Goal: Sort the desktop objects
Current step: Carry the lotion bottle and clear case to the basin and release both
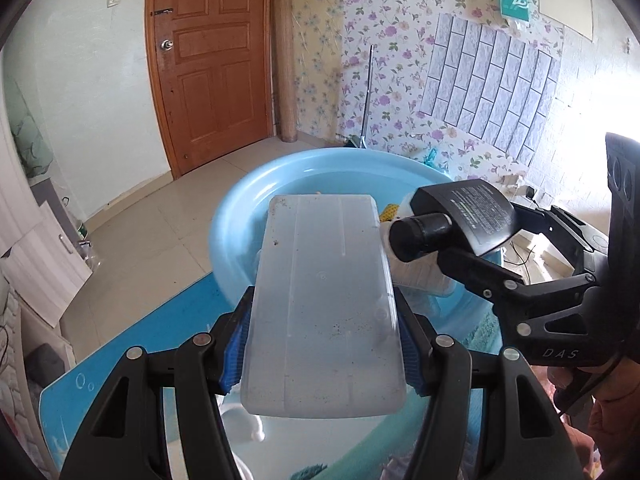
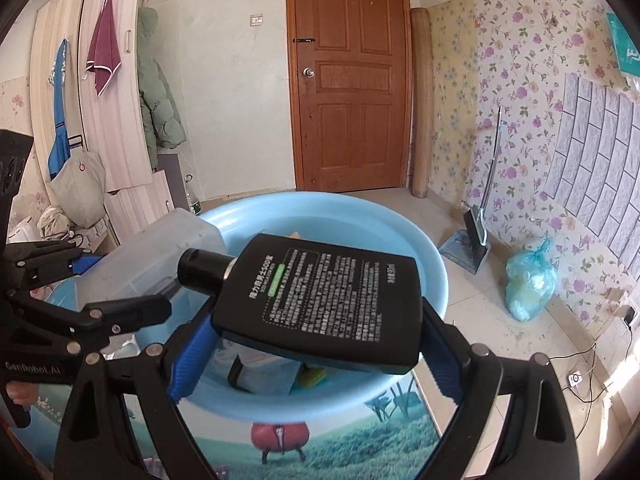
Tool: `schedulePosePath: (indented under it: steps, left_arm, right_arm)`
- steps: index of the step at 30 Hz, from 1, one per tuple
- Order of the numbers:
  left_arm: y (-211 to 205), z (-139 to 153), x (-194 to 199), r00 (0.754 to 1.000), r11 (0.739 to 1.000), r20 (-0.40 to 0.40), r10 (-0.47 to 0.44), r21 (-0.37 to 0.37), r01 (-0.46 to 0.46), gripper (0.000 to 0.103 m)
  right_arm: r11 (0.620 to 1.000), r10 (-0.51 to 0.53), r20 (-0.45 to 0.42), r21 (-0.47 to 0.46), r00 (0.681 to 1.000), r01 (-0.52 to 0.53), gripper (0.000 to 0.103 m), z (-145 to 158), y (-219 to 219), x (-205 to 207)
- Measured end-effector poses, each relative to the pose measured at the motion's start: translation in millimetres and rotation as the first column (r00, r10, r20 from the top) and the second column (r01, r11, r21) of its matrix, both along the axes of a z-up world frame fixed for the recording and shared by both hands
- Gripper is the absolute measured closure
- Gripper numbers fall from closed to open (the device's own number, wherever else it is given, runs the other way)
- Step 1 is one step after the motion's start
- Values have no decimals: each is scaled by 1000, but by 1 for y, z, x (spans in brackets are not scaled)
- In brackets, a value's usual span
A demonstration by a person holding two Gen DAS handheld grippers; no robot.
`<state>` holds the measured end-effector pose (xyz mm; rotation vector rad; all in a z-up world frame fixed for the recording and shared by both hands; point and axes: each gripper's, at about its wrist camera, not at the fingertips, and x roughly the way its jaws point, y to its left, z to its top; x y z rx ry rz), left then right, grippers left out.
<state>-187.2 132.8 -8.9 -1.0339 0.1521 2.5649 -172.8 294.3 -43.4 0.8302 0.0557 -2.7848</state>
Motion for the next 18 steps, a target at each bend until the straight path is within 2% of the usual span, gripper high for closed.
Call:
schedulePosePath:
  steps: [3, 6, 12, 18]
  left_arm:
    - [8, -4, -8, 1000, 1000, -8, -1, -23, 1, 42]
    - [9, -7, -12, 1000, 1000, 2, -9, -9, 9, 39]
    - [13, -8, -6, 999, 999, -23, -25, -47, 24, 26]
    - [3, -1, 10, 999, 1000, -36, -6, -23, 5, 22]
  right_arm:
    - [1000, -9, 27, -15, 1000, 9, 10, -5, 3, -12]
    - [999, -15, 21, -28, 1000, 16, 10, -7, 5, -15]
    - [999, -29, 20, -16, 999, 29, 10, -7, 2, -14]
    - [999, -44, 21, -20, 999, 45, 9, -1, 1, 0]
